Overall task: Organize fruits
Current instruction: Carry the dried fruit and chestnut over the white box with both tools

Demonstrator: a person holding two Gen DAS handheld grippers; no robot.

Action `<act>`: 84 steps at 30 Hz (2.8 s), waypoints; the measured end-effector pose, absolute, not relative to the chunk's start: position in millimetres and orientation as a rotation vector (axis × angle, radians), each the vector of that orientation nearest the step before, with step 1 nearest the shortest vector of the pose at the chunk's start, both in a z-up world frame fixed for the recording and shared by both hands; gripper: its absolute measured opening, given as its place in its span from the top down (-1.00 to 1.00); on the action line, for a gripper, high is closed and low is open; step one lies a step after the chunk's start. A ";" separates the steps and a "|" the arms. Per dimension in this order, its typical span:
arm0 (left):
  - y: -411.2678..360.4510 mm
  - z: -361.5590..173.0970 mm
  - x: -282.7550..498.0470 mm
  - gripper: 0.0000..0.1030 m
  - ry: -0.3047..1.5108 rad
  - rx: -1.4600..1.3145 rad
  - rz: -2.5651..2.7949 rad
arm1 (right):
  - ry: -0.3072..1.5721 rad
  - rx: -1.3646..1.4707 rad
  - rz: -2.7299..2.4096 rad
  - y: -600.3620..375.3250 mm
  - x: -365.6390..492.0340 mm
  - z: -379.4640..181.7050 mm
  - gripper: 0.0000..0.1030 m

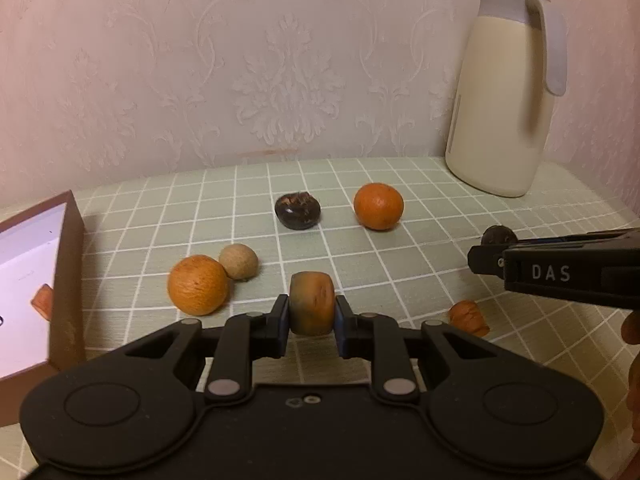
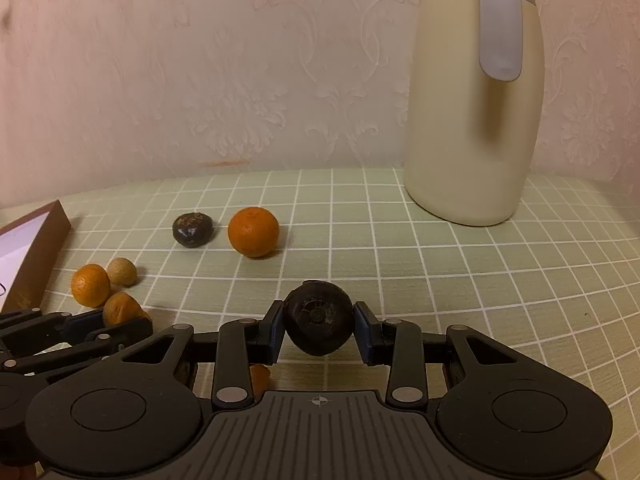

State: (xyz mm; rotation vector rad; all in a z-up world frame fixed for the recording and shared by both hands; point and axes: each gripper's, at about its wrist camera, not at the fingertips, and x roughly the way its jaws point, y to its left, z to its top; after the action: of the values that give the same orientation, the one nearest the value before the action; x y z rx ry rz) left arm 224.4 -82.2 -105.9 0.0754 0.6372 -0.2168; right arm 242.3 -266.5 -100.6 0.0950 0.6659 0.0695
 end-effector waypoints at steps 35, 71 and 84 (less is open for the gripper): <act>31.6 -23.1 40.4 0.76 0.516 0.085 -0.001 | 0.575 0.075 0.386 -157.8 97.7 -25.0 0.29; 166.1 24.3 0.6 0.76 0.377 -0.020 0.272 | 0.446 -0.076 0.623 -26.4 75.5 33.2 0.29; 197.4 17.7 46.2 0.76 0.381 -0.014 0.308 | 0.453 -0.060 0.625 9.0 138.0 26.5 0.29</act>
State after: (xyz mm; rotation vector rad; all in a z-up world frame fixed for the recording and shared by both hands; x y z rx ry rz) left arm 46.2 197.4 17.7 -0.0138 0.3806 0.3078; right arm 138.0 9.0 26.5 -0.0601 0.4528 0.6253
